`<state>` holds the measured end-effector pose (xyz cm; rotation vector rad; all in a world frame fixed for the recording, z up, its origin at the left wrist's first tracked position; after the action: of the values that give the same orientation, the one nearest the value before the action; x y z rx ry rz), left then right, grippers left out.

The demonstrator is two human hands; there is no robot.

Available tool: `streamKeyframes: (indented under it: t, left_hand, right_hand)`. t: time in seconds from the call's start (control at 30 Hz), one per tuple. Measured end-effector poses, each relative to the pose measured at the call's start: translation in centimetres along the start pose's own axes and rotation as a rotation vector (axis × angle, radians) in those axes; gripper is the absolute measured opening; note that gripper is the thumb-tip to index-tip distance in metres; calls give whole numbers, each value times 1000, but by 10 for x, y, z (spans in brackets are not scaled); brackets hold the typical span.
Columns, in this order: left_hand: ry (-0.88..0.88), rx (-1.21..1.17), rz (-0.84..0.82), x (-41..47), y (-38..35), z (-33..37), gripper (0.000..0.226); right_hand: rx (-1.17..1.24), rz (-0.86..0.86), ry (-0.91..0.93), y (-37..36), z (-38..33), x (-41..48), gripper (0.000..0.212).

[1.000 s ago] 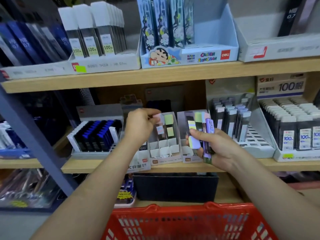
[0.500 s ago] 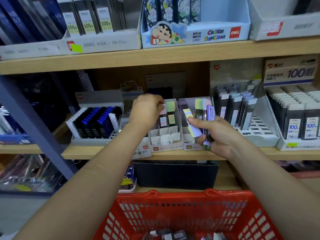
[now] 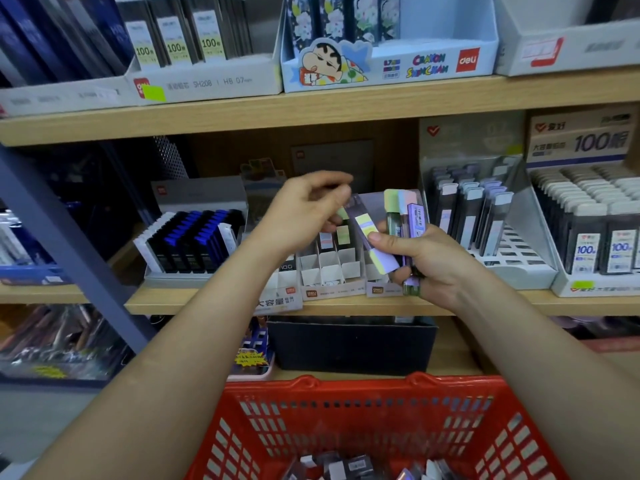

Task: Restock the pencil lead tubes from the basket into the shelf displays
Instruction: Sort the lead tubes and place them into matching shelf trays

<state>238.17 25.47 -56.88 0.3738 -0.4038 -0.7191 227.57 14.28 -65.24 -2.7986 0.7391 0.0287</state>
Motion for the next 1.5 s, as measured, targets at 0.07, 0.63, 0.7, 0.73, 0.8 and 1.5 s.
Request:
streamKeyframes:
  t: [0.07,0.63,0.7,0.73,0.8,1.5]
  left_hand:
    - [33,0,-77,-7,-9,-1,32]
    - [193,-165,-266,-42,-36,-20,65]
    - [180,-206,-248,-41,-31,-18,54]
    - [168,-221,-226,-40,-27,-16,46]
    - [144,-230,-168,-37,-17,-16,37]
    - [48,416,379,18,53,-38,17]
  right_hand:
    - [-51,-24,16,-3,-3,-1,19]
    - [86,29,72,-16,-6,3,18]
    - [-2,23,96,-15,-8,4,22]
    - [-27,8,102,-16,-9,3,23]
    - [-54,-33,104,-20,-10,2,21]
    - [121,98,6,5,-2,3,22]
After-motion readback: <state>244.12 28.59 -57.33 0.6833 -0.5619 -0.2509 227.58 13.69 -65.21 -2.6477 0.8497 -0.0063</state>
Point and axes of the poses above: each hand's wrist, its own x-axis towards the middle knuckle, its own y-axis out of the back of the hand, z = x × y, the point moved 9 cm from there along x, towards the middle knuckle, and after that the axes turned 5 degrees about y, right-handed, at the moved point
